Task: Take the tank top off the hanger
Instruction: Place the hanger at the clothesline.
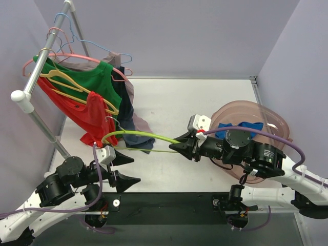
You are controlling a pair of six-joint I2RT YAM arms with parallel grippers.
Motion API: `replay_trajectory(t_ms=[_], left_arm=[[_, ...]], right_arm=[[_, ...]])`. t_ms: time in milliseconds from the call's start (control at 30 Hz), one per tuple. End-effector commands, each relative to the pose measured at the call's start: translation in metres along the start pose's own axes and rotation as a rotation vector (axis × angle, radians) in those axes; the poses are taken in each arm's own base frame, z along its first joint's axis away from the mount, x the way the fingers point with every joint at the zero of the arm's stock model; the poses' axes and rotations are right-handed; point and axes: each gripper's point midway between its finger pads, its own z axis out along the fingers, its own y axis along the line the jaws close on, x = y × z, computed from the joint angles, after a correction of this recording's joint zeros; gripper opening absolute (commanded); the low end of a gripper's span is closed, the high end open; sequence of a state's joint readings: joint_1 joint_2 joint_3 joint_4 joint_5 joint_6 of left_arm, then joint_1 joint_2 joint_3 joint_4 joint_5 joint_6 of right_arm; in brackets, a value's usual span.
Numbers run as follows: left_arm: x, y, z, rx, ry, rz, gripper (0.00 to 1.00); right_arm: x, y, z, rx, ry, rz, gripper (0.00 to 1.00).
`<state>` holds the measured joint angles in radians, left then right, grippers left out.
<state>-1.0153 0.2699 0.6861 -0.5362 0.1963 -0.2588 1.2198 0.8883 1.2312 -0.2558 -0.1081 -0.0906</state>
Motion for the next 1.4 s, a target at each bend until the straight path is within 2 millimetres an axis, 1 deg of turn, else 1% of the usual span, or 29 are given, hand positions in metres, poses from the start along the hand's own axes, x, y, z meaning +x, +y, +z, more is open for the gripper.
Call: replay_trajectory(t_ms=[0, 133, 200, 233, 267, 300, 333, 367, 400, 433, 467, 500, 533, 567, 600, 633, 700, 733, 867, 900, 933, 967, 1000, 1033, 1100, 1200, 1267, 1300, 1367], left_arm=[[-0.001, -0.016, 0.008, 0.099, 0.015, 0.007, 0.97], [0.002, -0.017, 0.011, 0.113, 0.029, 0.015, 0.97], [0.003, -0.018, 0.012, 0.12, 0.033, 0.017, 0.97], [0.005, -0.018, 0.013, 0.12, 0.038, 0.018, 0.97], [0.004, -0.019, 0.012, 0.124, 0.035, 0.019, 0.97], [0.005, -0.018, 0.013, 0.123, 0.04, 0.017, 0.97], [0.005, -0.019, 0.013, 0.126, 0.041, 0.017, 0.97], [0.006, -0.019, 0.013, 0.13, 0.043, 0.017, 0.97], [0.005, -0.02, 0.013, 0.131, 0.044, 0.016, 0.97], [0.007, -0.019, 0.013, 0.132, 0.047, 0.016, 0.97], [0.008, -0.019, 0.014, 0.132, 0.05, 0.015, 0.97], [0.008, -0.019, 0.014, 0.131, 0.053, 0.018, 0.97], [0.009, -0.019, 0.014, 0.134, 0.055, 0.019, 0.97], [0.009, -0.019, 0.015, 0.133, 0.056, 0.022, 0.97], [0.011, -0.018, 0.016, 0.13, 0.063, 0.021, 0.97], [0.011, -0.018, 0.016, 0.134, 0.067, 0.022, 0.97], [0.012, -0.019, 0.017, 0.142, 0.072, 0.022, 0.97], [0.012, -0.02, 0.017, 0.143, 0.073, 0.022, 0.97], [0.01, -0.021, 0.014, 0.148, 0.056, 0.027, 0.97], [0.01, -0.02, 0.014, 0.146, 0.054, 0.027, 0.97], [0.01, -0.021, 0.013, 0.148, 0.053, 0.028, 0.97], [0.01, -0.02, 0.013, 0.146, 0.051, 0.028, 0.97], [0.01, -0.021, 0.013, 0.149, 0.05, 0.028, 0.97], [0.009, -0.021, 0.012, 0.147, 0.047, 0.031, 0.97], [0.009, -0.02, 0.012, 0.144, 0.044, 0.031, 0.97], [0.008, -0.02, 0.011, 0.144, 0.038, 0.037, 0.97], [0.007, -0.019, 0.011, 0.135, 0.036, 0.039, 0.97], [0.008, -0.019, 0.01, 0.135, 0.036, 0.041, 0.97], [0.008, -0.017, 0.01, 0.129, 0.037, 0.043, 0.97]], right_arm=[[-0.074, -0.001, 0.003, -0.007, -0.227, -0.003, 0.0], [-0.09, -0.007, 0.014, 0.02, -0.263, -0.028, 0.0], [-0.1, -0.01, 0.023, 0.029, -0.275, -0.045, 0.0], [-0.101, -0.01, 0.027, 0.03, -0.273, -0.048, 0.0], [-0.099, -0.01, 0.037, 0.03, -0.256, -0.053, 0.0], [-0.115, -0.012, 0.037, 0.036, -0.308, -0.06, 0.0], [-0.119, -0.012, 0.04, 0.036, -0.319, -0.064, 0.0], [-0.121, -0.013, 0.048, 0.039, -0.325, -0.067, 0.0], [-0.132, -0.014, 0.046, 0.044, -0.35, -0.074, 0.0], [-0.135, -0.015, 0.05, 0.046, -0.356, -0.077, 0.0], [-0.136, -0.015, 0.059, 0.05, -0.353, -0.081, 0.0], [-0.15, -0.017, 0.058, 0.058, -0.391, -0.088, 0.0], [-0.149, -0.016, 0.069, 0.05, -0.385, -0.097, 0.0], [-0.156, -0.015, 0.072, 0.046, -0.401, -0.107, 0.0], [-0.169, -0.016, 0.071, 0.046, -0.426, -0.111, 0.0], [-0.168, -0.013, 0.084, 0.028, -0.417, -0.123, 0.0], [-0.175, -0.011, 0.094, 0.015, -0.424, -0.132, 0.0], [-0.182, -0.009, 0.102, 0.001, -0.437, -0.141, 0.0], [-0.201, -0.008, 0.125, -0.005, -0.47, -0.166, 0.0], [-0.203, -0.009, 0.131, -0.002, -0.471, -0.167, 0.0], [-0.195, -0.009, 0.147, -0.002, -0.449, -0.169, 0.0], [-0.203, -0.01, 0.147, 0.005, -0.467, -0.176, 0.0], [-0.202, -0.012, 0.152, 0.009, -0.463, -0.178, 0.0], [-0.197, -0.013, 0.163, 0.011, -0.448, -0.178, 0.0], [-0.194, -0.016, 0.169, 0.031, -0.44, -0.182, 0.0], [-0.177, -0.016, 0.181, 0.03, -0.402, -0.179, 0.0], [-0.171, -0.016, 0.185, 0.034, -0.395, -0.17, 0.0], [-0.163, -0.016, 0.188, 0.038, -0.379, -0.158, 0.0], [-0.159, -0.016, 0.188, 0.037, -0.372, -0.15, 0.01]])
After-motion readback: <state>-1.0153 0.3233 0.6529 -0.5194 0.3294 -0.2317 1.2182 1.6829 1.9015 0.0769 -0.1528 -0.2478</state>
